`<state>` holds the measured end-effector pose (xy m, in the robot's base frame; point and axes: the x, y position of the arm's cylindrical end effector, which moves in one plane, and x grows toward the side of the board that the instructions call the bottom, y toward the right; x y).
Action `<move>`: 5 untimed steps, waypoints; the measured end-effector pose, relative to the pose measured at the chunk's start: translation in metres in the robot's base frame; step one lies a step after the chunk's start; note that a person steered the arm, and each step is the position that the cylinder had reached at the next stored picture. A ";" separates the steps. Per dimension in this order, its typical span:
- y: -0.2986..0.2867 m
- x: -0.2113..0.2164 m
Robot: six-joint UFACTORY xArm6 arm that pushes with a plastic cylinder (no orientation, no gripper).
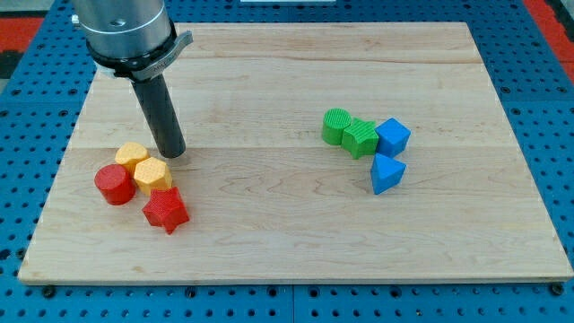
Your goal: Align the blue cube and green blocks horizontally above the triangle
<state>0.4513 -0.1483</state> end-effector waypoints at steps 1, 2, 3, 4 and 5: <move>0.000 0.000; 0.015 -0.001; 0.014 -0.005; 0.068 -0.004; 0.139 0.029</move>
<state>0.4807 -0.0093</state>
